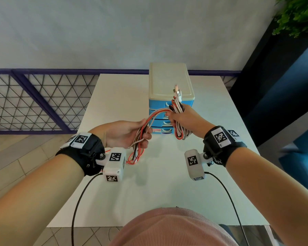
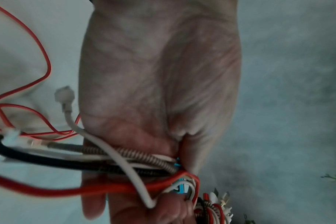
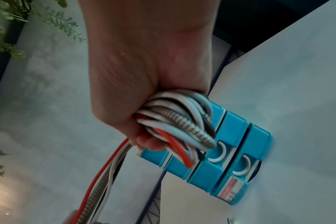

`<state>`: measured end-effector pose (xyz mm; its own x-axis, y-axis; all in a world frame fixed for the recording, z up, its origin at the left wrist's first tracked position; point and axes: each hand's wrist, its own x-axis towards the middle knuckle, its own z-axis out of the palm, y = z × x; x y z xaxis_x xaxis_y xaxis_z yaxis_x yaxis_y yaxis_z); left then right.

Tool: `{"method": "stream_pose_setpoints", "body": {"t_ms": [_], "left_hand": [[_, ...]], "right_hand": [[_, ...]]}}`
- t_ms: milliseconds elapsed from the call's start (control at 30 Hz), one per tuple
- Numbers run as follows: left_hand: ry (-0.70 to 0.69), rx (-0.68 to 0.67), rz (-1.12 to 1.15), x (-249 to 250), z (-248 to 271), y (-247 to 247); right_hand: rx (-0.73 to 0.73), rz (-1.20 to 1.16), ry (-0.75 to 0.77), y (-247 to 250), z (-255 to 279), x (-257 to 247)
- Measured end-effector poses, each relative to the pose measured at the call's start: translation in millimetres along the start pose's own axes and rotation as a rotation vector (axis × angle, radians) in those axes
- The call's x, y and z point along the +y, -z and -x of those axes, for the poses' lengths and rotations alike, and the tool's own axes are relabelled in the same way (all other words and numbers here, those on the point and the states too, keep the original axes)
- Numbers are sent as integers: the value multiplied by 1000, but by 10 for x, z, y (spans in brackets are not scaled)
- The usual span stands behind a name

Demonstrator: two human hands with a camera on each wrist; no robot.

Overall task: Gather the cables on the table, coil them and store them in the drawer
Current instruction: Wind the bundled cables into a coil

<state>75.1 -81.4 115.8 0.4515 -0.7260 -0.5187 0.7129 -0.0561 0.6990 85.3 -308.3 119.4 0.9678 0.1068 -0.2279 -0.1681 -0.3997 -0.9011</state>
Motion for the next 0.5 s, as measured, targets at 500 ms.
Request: {"method": "stream_pose_setpoints", "body": {"t_ms": [500], "left_hand": [[-408,569,-895,-103,-204,-565]], "right_hand": [[-195,-521,-134,-214,54,-70]]}}
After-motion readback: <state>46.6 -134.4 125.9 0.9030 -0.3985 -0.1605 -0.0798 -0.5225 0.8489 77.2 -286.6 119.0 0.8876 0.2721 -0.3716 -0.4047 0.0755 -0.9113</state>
